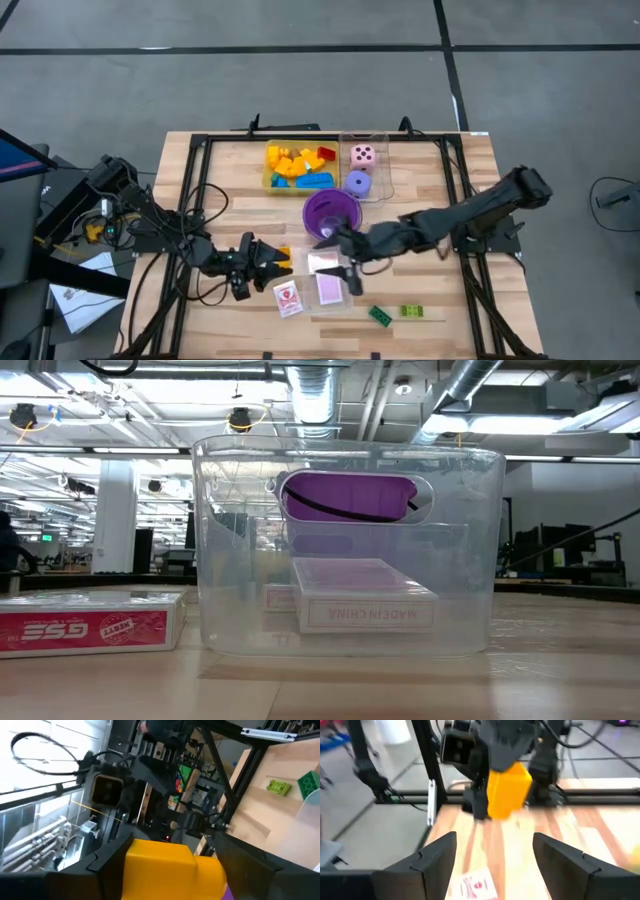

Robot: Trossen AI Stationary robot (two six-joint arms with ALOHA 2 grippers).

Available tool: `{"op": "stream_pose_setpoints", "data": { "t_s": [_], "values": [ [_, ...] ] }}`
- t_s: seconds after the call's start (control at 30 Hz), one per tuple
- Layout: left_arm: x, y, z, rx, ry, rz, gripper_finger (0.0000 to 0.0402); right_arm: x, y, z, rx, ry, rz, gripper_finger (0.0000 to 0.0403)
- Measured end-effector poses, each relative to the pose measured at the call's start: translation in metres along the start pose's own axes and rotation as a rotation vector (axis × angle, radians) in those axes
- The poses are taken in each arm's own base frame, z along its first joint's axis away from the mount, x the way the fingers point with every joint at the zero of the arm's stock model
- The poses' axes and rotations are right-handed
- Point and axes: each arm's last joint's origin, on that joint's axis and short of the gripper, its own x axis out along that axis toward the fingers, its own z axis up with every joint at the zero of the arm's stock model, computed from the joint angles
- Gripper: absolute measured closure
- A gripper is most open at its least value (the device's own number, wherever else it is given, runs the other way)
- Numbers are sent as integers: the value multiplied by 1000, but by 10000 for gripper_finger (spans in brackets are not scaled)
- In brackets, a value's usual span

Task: Pick & Place Toys
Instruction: Put the yellow game piece into the yellow bin

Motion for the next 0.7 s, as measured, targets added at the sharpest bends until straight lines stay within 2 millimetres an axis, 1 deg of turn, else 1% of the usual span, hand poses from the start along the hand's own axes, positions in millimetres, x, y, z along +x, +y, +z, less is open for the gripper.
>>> {"op": "stream_pose_setpoints", "data": {
  "t_s": [0.2, 0.3, 0.37, 0.53, 0.6, 0.7],
  "values": [
    [0, 0, 0, -77, 0, 0, 146, -47, 19, -17, -24, 6, -44, 147],
    [0, 0, 0, -117, 1, -4, 159, -70, 31, -26, -41, -21, -49, 147],
    [0, 0, 0, -154, 1, -4, 175, -86, 38, -28, -62, -50, -65, 147],
    [0, 0, 0, -193, 14, 9, 227, -128, 50, -24, -63, -153, -75, 147],
    [0, 1, -2, -198, 62, 31, 250, -138, 56, -25, -82, -170, -82, 147],
    [0, 2, -6, -197, 173, 71, 283, -147, 65, -28, -106, -186, -96, 147]
  ]
}}
